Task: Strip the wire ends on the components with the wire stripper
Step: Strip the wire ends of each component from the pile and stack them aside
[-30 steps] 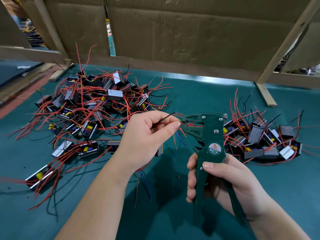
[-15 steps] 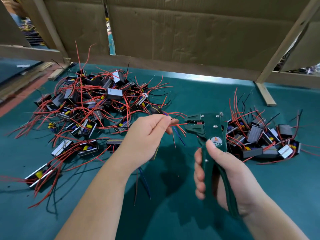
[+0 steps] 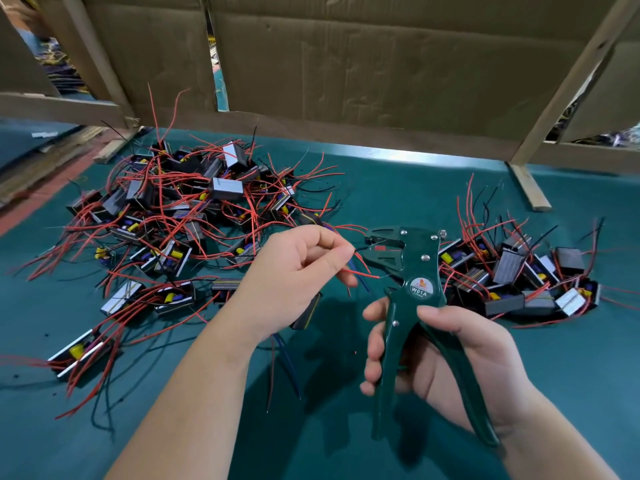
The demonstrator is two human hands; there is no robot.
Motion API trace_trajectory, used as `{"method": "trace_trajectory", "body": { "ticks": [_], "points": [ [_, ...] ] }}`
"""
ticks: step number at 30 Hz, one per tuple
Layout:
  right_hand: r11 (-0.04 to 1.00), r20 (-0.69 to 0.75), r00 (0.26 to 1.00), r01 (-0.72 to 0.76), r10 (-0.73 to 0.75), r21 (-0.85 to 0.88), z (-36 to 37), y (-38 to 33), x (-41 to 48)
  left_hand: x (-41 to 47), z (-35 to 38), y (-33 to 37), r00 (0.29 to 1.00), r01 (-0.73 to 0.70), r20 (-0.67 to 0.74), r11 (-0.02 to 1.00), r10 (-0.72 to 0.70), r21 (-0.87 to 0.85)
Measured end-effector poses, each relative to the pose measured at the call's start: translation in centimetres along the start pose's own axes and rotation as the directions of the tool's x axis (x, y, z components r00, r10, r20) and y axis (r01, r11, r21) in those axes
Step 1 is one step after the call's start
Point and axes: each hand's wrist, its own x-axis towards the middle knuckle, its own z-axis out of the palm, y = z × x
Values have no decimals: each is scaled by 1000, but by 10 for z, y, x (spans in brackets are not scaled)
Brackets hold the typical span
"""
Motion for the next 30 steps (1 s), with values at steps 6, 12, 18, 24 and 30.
{"method": "trace_trajectory", "body": {
  "ticks": [6, 12, 18, 24, 30],
  "points": [
    [998, 22, 1000, -15, 17, -62, 4, 0, -1, 2, 0, 2, 998, -41, -57, 999, 40, -30],
    [995, -4, 1000, -4, 4, -104, 6, -1, -2, 0, 0, 5, 997, -51, -55, 999, 52, 15],
    [992, -19, 1000, 3, -6, -123, 7, 0, -1, 0, -1, 7, 997, -49, -51, 999, 50, 18],
    [994, -12, 1000, 5, -6, -112, 7, -1, -2, 0, -1, 8, 998, -57, -40, 998, 57, 4],
    [992, -12, 1000, 7, -9, -127, 7, -1, -2, -2, -2, 11, 998, -60, -36, 998, 60, -9]
  ]
}}
